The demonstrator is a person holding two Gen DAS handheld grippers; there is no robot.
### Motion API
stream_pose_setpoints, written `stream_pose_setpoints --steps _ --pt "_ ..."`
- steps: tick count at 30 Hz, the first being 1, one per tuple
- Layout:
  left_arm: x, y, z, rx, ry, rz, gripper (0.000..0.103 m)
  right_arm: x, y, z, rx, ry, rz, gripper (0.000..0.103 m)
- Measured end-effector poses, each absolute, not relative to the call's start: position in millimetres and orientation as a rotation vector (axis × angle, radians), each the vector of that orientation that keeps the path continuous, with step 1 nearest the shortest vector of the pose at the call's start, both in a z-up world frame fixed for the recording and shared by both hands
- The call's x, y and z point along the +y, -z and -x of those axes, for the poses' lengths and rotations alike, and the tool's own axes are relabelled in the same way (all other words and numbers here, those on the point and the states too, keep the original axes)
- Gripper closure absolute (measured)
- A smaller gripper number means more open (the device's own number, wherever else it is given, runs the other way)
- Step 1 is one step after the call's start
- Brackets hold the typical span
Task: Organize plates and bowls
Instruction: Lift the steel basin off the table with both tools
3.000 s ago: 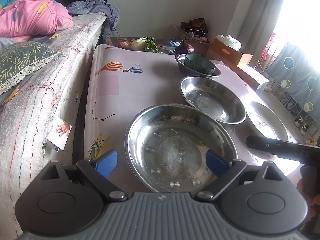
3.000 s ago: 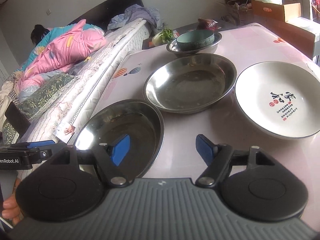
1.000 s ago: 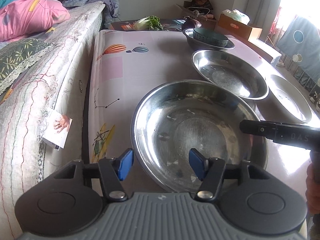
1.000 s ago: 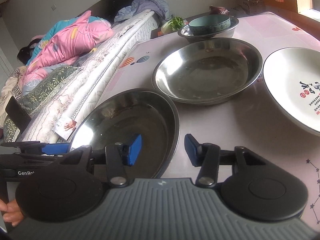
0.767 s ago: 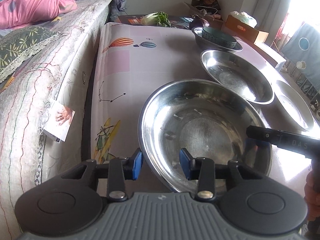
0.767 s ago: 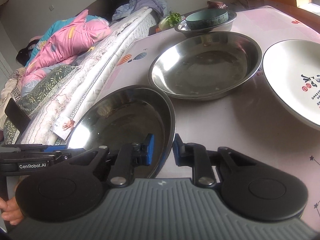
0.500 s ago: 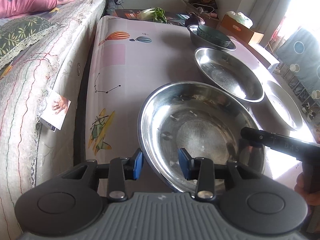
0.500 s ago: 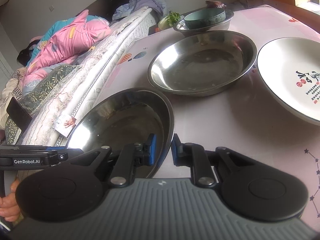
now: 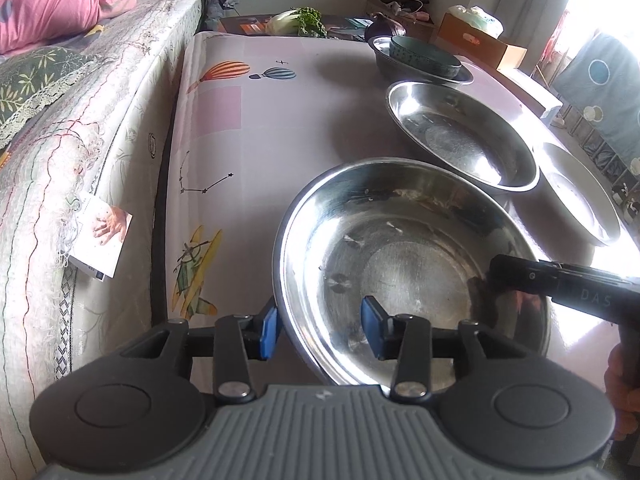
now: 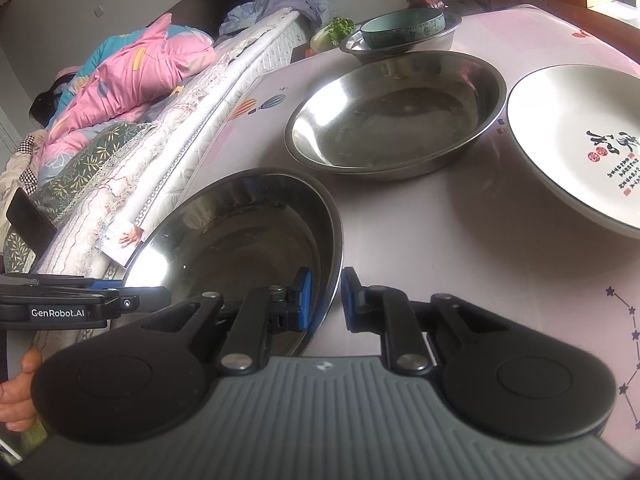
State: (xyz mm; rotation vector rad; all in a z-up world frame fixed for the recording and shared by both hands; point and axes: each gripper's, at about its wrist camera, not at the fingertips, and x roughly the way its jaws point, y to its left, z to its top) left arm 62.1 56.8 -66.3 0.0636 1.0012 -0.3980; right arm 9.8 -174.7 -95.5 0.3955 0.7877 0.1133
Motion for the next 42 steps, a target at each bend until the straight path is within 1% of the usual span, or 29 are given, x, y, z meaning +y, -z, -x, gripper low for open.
stream_pose_setpoints --steps 7,9,16,21,28,33,42 --pt "48 69 -63 0.984 0.380 -0.121 0.058 -171 95 -11 0.784 -0.112 -0.369 0.088" --pt "46 70 -63 0.984 0.379 -0.133 0.055 -168 95 -11 0.782 -0.111 -0.354 0.088" --pt "37 71 -54 0.971 0.368 -0.202 0.054 -169 94 -10 0.779 -0.102 -0.339 0.088" --pt "33 73 -53 0.966 0.364 -0.222 0.049 -165 93 -8 0.781 -0.096 -0.300 0.088" --pt "32 72 -51 0.972 0.359 -0.232 0.048 -162 92 -7 0.779 -0.089 -0.271 0.088" --pt "31 73 -51 0.972 0.356 -0.233 0.045 -160 92 -7 0.774 -0.086 -0.253 0.088" --pt "30 71 -50 0.969 0.345 -0.235 0.044 -161 92 -7 0.766 -0.087 -0.257 0.087"
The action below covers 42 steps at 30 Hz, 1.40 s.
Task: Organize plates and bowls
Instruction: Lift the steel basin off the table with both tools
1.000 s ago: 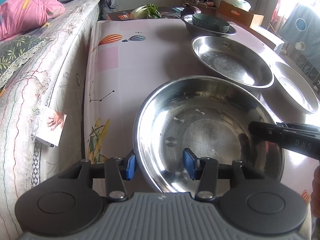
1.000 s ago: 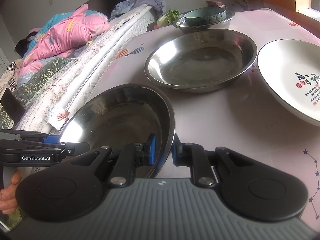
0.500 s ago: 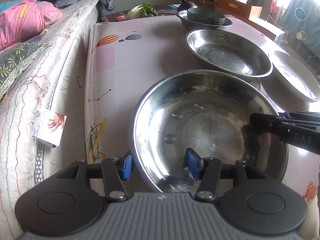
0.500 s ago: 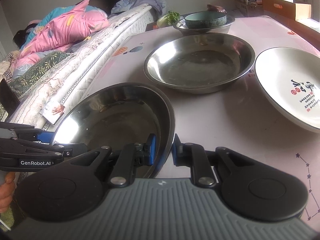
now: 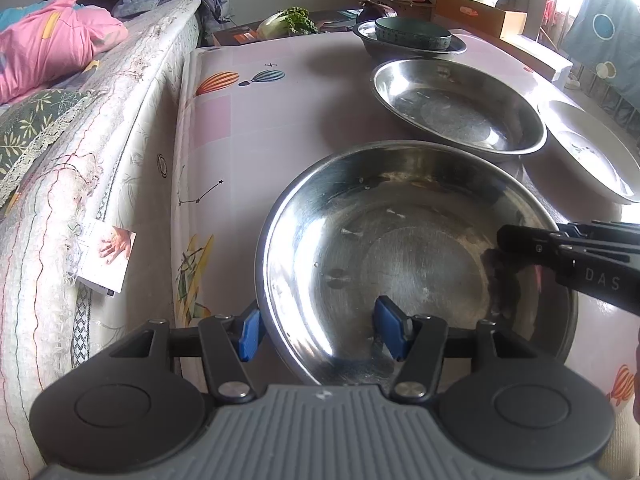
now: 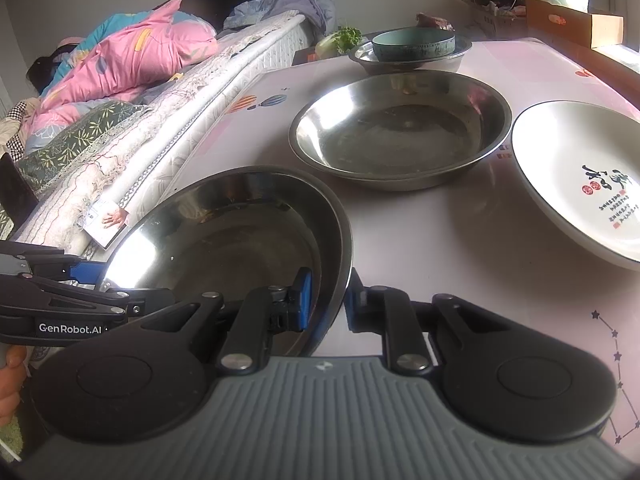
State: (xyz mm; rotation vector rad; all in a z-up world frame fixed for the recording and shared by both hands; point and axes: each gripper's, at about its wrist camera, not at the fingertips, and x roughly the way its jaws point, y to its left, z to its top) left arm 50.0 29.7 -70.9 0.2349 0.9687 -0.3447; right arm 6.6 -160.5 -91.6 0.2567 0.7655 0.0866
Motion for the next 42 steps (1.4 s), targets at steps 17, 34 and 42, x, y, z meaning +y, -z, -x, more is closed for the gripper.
stream_pose_setpoints --steps 17,34,42 --pt "30 72 -42 0.976 0.372 -0.238 0.044 -163 92 -6 0.759 -0.085 -0.235 0.087" --pt "26 74 -55 0.980 0.389 -0.243 0.036 -164 95 -3 0.747 -0.096 -0.233 0.086" --pt "24 75 -53 0.971 0.386 -0.245 0.035 -163 95 -4 0.739 -0.097 -0.235 0.084"
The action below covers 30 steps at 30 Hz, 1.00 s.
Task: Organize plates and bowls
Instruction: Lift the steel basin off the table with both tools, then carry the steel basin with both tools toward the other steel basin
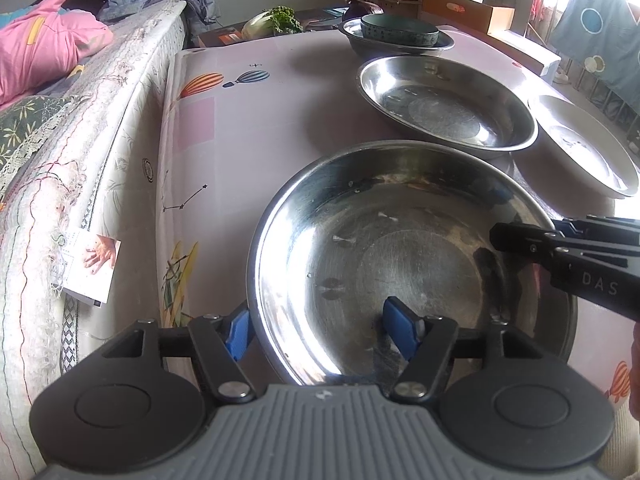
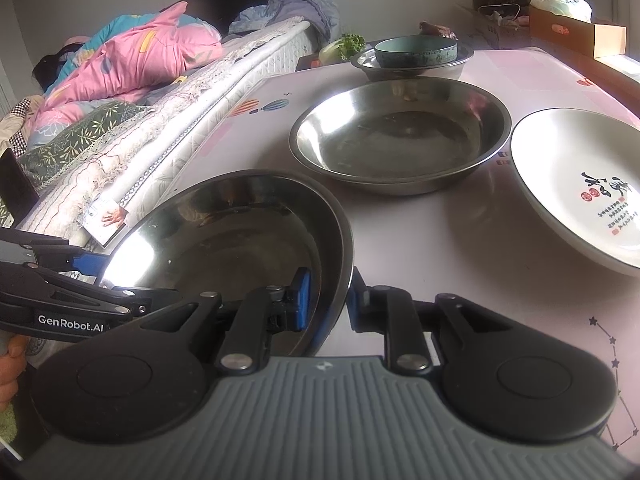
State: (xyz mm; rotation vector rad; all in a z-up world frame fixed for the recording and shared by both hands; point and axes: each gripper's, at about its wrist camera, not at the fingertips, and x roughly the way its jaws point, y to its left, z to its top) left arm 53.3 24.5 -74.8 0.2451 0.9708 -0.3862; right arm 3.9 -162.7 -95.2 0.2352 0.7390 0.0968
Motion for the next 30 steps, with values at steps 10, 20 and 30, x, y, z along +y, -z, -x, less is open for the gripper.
stream_pose_setpoints --steps 10,20,30 --pt "24.7 73.1 -49.6 0.956 0.388 -0.248 0.035 -160.3 94.8 -2.7 0.734 -0.097 -0.222 0.082" --pt "25.8 71.8 -48.2 0.952 0.387 -0.246 0.035 -159.8 91.1 -1.4 0.720 -0.098 -0.201 0.082" --pt "27.2 66.6 -45.7 0.938 0.383 -0.244 0.035 -158.7 87.9 0.8 0.711 -0.100 -0.198 0.082"
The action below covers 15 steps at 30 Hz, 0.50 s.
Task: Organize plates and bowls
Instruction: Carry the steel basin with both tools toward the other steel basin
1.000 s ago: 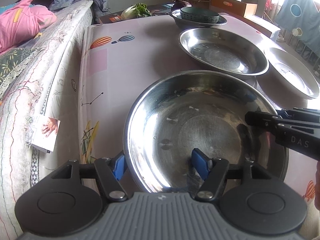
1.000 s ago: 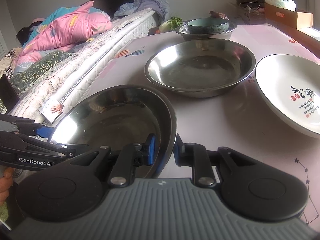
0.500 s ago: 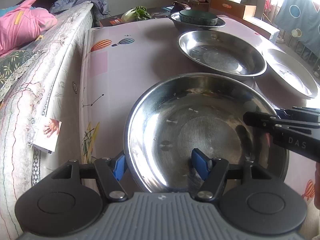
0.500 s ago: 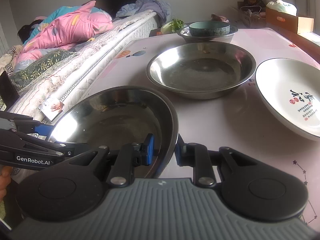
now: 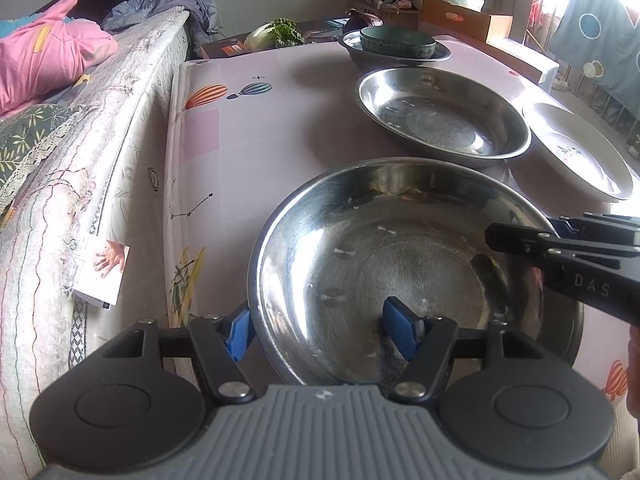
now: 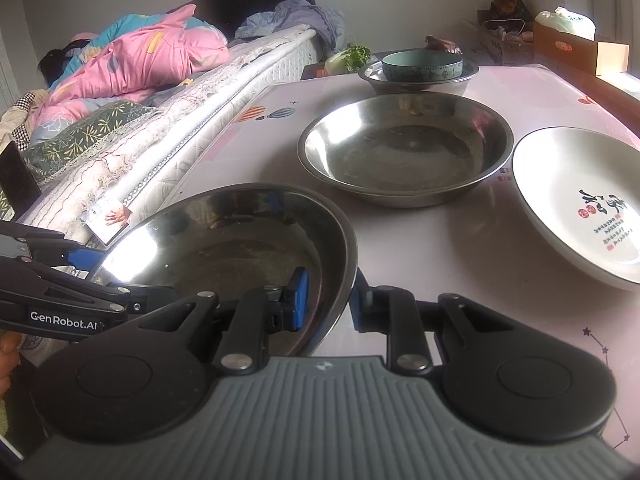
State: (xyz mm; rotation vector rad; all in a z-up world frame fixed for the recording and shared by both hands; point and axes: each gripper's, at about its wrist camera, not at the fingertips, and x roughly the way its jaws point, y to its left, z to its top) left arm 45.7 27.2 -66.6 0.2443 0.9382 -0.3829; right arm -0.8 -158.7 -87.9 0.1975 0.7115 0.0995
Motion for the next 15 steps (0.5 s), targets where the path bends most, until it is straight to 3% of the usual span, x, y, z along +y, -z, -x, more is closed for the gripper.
stream_pose_setpoints --steps 15 --pt "27.4 59.9 -41.3 0.917 0.382 -0.243 0.035 -158.6 84.6 3.8 0.699 -0.100 -0.195 0.082"
